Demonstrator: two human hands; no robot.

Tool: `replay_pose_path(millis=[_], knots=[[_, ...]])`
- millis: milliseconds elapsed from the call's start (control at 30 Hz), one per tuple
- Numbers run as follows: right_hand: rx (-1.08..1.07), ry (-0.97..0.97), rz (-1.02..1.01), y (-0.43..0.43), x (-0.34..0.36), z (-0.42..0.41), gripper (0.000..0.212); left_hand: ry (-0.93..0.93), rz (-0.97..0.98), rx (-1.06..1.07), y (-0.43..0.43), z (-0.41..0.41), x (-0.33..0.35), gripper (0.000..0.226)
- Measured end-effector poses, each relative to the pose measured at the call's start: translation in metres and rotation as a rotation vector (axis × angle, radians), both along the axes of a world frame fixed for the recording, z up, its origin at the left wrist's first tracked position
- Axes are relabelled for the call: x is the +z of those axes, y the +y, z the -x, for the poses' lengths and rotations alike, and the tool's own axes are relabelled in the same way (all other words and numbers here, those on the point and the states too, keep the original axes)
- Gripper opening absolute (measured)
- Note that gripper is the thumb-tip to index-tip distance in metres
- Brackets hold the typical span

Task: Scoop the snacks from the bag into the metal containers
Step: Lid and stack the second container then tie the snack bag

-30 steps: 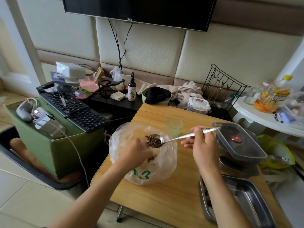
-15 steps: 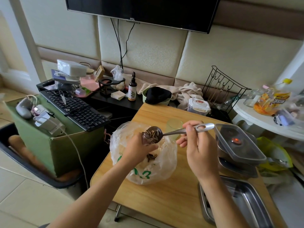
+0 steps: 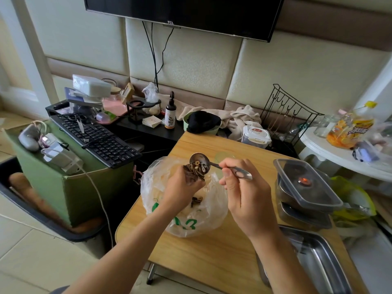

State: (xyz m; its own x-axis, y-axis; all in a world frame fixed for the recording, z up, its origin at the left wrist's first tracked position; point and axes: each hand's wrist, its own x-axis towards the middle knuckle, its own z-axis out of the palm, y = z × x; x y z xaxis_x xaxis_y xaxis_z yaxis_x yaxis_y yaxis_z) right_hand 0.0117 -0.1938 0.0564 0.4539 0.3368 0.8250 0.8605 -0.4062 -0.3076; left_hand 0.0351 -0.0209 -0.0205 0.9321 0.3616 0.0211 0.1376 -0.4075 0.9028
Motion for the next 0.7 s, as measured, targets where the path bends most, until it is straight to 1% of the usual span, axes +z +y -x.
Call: replay_pose_path(millis=[200, 333, 567, 700], knots=[[0.007, -0.003, -0.031, 0.0036, -0.0018, 0.0023, 0.021, -0.018, -0.019, 0.022, -0.0025, -0.0021, -0.0023, 0.046], [0.019, 0.005, 0.017, 0.0041, -0.004, 0.002, 0.02, -0.03, -0.028, 0.03, -0.0032, -0.0017, -0.0028, 0.048], [0.017, -0.003, 0.013, 0.0013, -0.0038, 0.002, 0.024, -0.038, -0.037, 0.018, -0.0019, -0.0025, -0.0032, 0.048], [0.031, 0.0, 0.004, 0.0022, -0.0046, 0.0019, 0.024, -0.053, -0.021, -0.002, -0.0023, -0.0008, -0.0025, 0.042]])
